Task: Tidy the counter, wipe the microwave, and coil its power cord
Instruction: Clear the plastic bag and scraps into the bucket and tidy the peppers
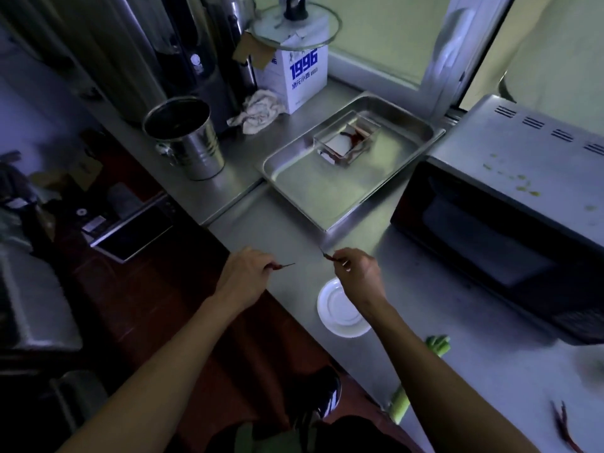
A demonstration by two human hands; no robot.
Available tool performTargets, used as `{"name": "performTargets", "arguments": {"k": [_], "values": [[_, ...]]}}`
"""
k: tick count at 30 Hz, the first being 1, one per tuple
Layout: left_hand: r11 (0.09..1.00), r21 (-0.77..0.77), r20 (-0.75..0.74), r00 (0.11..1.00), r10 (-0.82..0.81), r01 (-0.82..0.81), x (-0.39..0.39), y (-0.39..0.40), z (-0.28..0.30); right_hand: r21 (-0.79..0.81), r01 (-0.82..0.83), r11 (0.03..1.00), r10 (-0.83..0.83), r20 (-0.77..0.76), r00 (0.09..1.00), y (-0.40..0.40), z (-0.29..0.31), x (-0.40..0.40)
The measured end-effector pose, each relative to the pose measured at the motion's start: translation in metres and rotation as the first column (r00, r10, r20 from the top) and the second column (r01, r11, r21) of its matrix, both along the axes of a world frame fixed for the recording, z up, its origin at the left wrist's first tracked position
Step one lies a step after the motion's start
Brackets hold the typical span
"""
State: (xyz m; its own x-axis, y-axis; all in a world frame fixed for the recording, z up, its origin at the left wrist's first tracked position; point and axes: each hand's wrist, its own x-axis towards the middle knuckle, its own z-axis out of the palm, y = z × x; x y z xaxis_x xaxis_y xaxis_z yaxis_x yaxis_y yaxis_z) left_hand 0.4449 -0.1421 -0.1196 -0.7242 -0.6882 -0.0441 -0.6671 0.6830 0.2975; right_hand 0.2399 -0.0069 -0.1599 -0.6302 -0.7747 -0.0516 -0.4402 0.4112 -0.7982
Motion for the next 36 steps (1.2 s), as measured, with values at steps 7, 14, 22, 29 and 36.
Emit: {"name": "performTargets", "arguments": {"k": [7, 14, 22, 29, 36], "values": [[0.998, -0.011, -0.028, 0.998, -0.058, 0.058, -0.05, -0.047, 0.007, -0.022, 0.033, 0.999, -0.032, 0.032, 0.999, -0.026, 0.016, -0.034], [0.99, 0.042, -0.121, 0.984, -0.132, 0.138, -0.091, -0.092, -0.001, -0.106, 0.116, 0.988, -0.102, 0.127, 0.987, -0.05, 0.016, -0.06], [0.95, 0.187, -0.186, 0.958, -0.216, 0.251, -0.144, -0.175, -0.028, -0.039, 0.205, 0.978, -0.207, -0.071, 0.976, -0.105, 0.013, -0.088], [0.913, 0.237, -0.239, 0.93, -0.278, 0.333, -0.201, -0.258, -0.045, -0.035, 0.297, 0.954, -0.298, -0.162, 0.941, -0.175, 0.014, -0.114], [0.858, 0.235, -0.182, 0.888, -0.422, 0.456, -0.266, -0.317, -0.037, -0.007, 0.426, 0.905, -0.424, -0.104, 0.9, -0.22, 0.011, -0.13]]}}
